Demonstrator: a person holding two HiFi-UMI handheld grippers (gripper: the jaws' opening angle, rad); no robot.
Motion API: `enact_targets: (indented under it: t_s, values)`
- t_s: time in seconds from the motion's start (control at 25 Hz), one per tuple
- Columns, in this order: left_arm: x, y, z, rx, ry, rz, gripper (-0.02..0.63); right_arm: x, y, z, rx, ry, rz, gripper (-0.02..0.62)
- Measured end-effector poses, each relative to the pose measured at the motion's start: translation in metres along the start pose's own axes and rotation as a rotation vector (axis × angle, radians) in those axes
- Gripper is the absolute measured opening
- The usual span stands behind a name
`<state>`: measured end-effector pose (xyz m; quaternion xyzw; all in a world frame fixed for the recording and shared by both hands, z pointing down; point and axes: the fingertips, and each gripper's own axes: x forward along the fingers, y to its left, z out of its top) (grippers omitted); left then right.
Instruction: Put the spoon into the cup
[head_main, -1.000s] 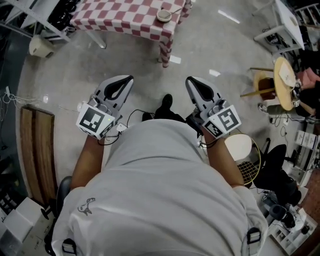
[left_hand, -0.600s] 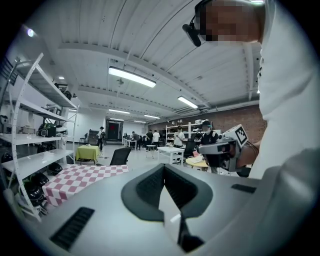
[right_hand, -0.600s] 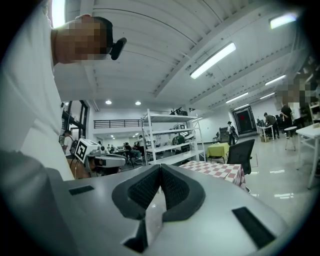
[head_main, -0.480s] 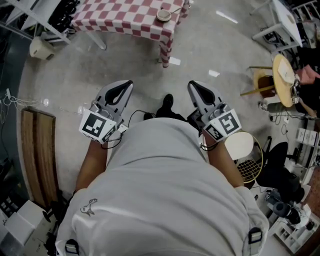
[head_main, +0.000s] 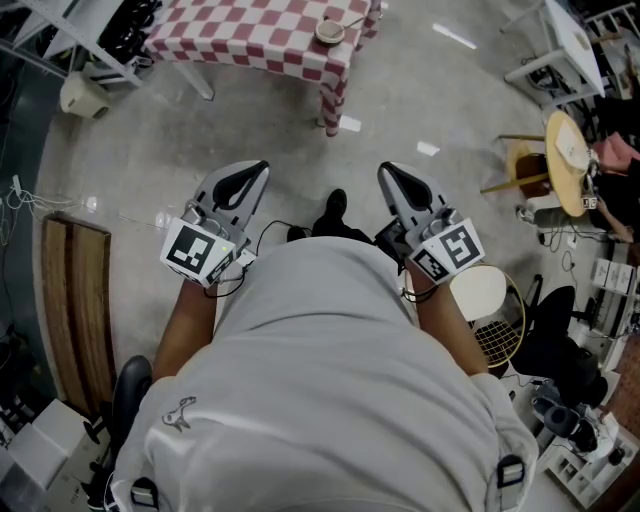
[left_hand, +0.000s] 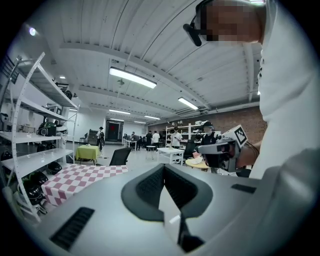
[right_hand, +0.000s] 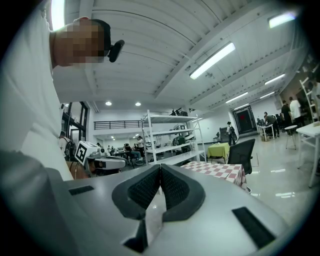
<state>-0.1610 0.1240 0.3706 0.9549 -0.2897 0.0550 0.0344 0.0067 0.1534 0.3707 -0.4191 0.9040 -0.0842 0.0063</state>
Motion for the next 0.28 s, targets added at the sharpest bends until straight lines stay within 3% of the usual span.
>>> enact_targets:
  t_s: [0.28]
  values:
    - [0.0056, -0.0027, -0.0033, -0.014, 0.006, -0.021, 0.014, 0.0022, -0.0007, 0.0015, 0.000, 0.001, -0.001, 0.033]
